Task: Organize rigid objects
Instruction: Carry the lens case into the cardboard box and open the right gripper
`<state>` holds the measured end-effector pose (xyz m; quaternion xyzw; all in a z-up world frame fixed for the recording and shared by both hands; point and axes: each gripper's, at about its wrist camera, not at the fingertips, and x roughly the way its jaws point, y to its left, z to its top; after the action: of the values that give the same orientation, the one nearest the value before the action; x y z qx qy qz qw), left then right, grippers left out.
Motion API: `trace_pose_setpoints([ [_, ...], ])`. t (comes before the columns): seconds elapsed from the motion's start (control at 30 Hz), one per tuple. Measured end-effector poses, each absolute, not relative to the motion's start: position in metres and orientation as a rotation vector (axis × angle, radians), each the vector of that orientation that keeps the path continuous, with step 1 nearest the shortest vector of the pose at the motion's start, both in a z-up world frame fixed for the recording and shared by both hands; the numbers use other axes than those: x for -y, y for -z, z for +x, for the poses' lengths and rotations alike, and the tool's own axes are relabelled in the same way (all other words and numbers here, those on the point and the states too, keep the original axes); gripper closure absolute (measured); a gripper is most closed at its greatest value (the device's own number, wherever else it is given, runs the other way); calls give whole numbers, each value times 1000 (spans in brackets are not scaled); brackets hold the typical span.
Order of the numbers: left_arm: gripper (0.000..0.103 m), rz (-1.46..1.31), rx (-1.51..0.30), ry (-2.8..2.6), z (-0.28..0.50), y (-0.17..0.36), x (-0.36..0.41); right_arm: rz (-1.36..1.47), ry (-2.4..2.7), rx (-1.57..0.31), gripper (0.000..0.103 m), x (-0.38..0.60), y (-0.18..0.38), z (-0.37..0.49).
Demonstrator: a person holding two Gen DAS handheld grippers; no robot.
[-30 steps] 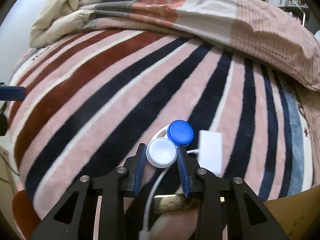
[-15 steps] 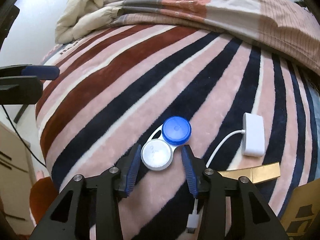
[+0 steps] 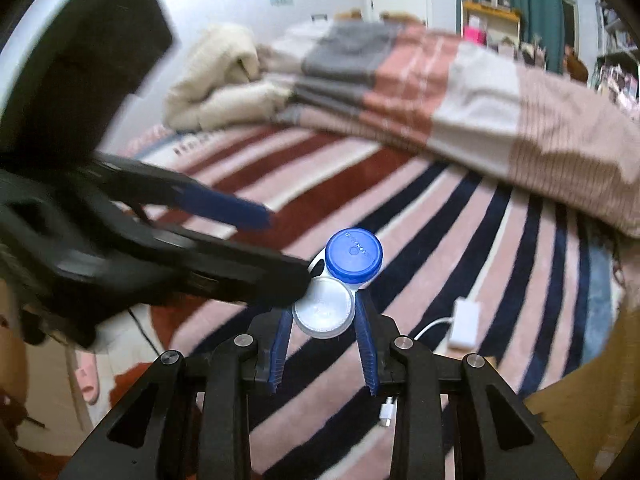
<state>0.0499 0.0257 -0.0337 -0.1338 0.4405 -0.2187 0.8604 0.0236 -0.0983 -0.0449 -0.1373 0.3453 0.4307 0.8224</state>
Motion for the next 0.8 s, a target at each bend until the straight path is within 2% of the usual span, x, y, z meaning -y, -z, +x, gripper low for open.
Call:
trace_pose_setpoints([
  [0.03, 67, -283, -919, 486, 53, 28, -15, -282, -916, -721, 77, 104, 37, 21],
  [0.23, 79, -247, -897, 588, 68, 4, 40, -230, -857, -670, 77, 152, 6, 12],
  [0.5, 79, -178, -937, 696, 97, -6, 125, -140, -729, -675, 77, 230, -13, 22],
  [0.8, 79, -124, -1063, 745, 128, 13, 192, -87, -588, -806, 77, 294, -3, 47],
])
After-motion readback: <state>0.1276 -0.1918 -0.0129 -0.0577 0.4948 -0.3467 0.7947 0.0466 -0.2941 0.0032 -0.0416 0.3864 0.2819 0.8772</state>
